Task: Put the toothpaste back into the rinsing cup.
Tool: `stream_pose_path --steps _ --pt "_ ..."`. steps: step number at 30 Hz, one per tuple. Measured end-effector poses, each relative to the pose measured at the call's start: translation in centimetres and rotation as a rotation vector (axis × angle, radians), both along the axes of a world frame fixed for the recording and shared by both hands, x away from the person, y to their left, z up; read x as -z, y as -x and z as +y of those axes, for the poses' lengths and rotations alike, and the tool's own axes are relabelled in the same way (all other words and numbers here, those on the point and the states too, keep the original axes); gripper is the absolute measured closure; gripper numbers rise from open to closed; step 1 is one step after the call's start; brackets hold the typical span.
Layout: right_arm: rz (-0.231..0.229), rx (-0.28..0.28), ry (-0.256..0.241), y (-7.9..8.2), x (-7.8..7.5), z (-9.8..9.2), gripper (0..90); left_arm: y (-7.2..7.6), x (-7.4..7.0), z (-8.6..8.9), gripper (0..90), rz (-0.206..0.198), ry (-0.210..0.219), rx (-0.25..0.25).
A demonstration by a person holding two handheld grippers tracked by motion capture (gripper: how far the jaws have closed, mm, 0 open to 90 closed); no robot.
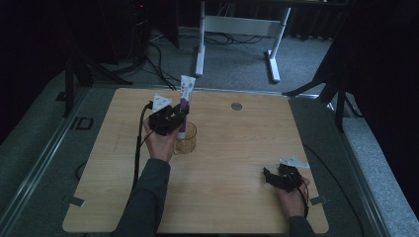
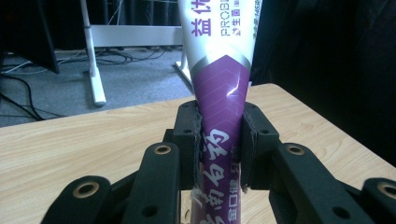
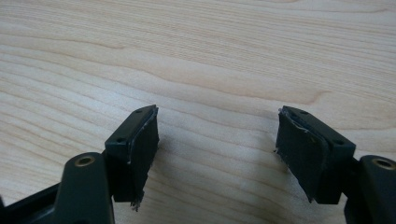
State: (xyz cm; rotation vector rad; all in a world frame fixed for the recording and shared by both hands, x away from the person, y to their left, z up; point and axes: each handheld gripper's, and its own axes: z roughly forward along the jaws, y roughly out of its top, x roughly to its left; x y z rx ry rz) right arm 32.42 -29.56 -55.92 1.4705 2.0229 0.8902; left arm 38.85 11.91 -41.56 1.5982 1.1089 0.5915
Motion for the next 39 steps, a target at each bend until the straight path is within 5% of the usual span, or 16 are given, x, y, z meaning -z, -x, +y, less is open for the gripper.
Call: stream_pose_path --steps 18,39 --pt "0.0 0.0 -0.001 0.0 0.0 0.0 29.6 -0.9 1.0 -0.6 71.1 -0.021 -0.019 -0.01" --pt "0.0 0.0 -0.001 0.0 0.0 0.0 29.6 -1.9 2.7 -1.1 70.6 0.009 -0.065 -0.007"
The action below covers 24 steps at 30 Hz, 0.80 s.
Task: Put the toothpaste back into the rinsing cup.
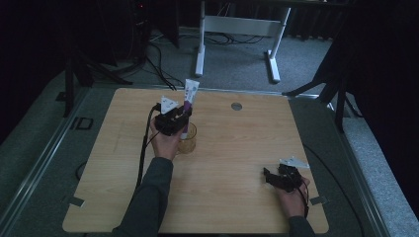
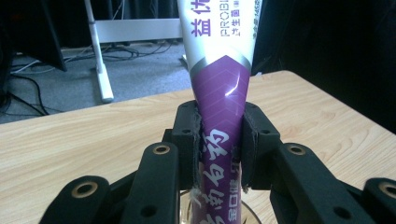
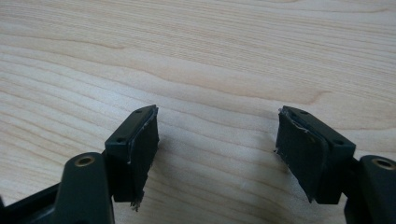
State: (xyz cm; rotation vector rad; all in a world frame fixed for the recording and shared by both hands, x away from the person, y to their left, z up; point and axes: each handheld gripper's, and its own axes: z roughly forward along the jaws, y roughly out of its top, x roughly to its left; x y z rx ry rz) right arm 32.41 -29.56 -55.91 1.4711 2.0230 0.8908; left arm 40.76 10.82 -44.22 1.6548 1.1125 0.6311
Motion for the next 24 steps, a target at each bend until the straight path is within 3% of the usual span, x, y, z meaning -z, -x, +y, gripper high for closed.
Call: stream_pose_path --steps 14,24 --pt "0.001 0.0 -0.001 0.0 0.0 0.0 29.6 -0.2 1.1 -0.5 70.2 0.032 -0.042 0.012" --pt "0.001 0.0 -0.001 0.0 0.0 0.0 29.6 0.4 2.5 -0.4 68.7 0.073 -0.104 0.029"
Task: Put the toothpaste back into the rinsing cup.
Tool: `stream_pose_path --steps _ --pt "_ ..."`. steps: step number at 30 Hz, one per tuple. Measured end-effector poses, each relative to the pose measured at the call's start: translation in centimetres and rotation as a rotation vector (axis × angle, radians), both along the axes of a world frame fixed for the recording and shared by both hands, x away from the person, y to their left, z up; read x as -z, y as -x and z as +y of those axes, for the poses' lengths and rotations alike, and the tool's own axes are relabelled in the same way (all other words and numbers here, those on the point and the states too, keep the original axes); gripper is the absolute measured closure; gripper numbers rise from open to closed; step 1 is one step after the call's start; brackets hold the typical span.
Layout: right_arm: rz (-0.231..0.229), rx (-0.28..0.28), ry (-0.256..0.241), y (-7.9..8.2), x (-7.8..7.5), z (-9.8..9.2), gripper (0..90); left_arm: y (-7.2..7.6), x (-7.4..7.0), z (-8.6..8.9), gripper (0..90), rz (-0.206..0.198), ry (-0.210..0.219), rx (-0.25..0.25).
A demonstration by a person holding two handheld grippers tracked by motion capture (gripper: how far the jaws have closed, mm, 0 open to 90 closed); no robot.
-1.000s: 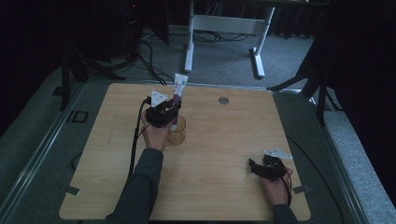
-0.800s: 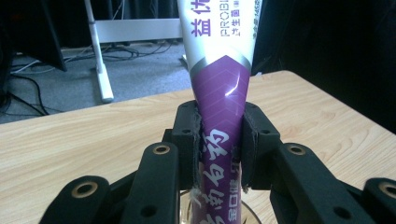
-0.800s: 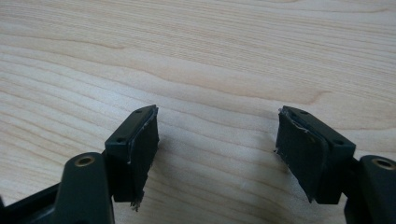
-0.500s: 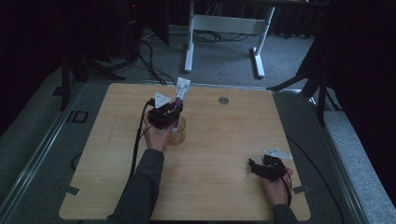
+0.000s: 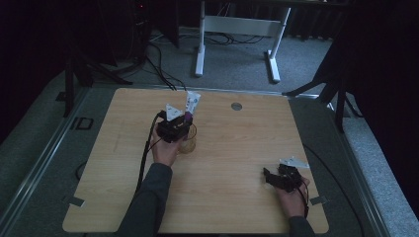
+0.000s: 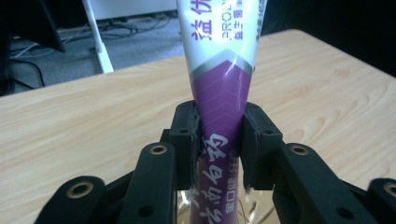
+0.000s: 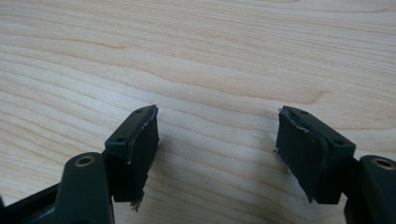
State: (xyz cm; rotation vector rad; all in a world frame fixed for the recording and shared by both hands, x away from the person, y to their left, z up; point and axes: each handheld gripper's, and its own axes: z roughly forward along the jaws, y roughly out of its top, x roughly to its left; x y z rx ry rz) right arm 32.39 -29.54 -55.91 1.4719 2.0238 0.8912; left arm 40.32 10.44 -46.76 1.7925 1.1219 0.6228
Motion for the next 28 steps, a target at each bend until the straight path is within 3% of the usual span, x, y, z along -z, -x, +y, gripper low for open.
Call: stream_pose_path --steps 3,6,9,13,16,20,24,27,28 --pt "0.0 0.0 0.001 0.0 0.0 0.0 29.6 0.4 0.3 0.1 63.6 0.01 0.004 0.017" --pt "0.0 -0.001 0.001 0.0 0.0 0.0 29.6 1.0 -0.1 0.8 61.7 -0.015 0.061 0.033" --pt "0.0 -0.001 0.001 0.0 0.0 0.0 29.6 1.8 -0.8 1.3 56.3 -0.033 0.077 0.043" --pt "0.0 -0.001 0.0 0.0 0.0 0.0 29.6 3.0 -1.2 2.2 52.2 -0.064 0.1 0.036" --pt "0.0 -0.001 0.0 0.0 0.0 0.0 29.6 3.6 -1.4 3.0 48.0 -0.063 0.127 0.022" --pt "-0.001 -0.001 0.002 0.0 0.0 0.0 29.6 4.4 -1.4 4.3 44.0 -0.051 0.11 -0.009" --pt "0.0 -0.001 0.001 0.1 0.0 0.0 29.6 5.1 -0.5 6.0 42.0 -0.034 0.073 -0.087" --pt "0.001 0.0 0.001 0.1 0.0 0.1 29.6 5.1 -0.5 6.0 41.5 -0.034 0.073 -0.087" --pt "0.001 0.0 0.001 0.1 0.0 0.1 29.6 5.4 1.3 7.7 41.5 0.029 0.045 -0.15"
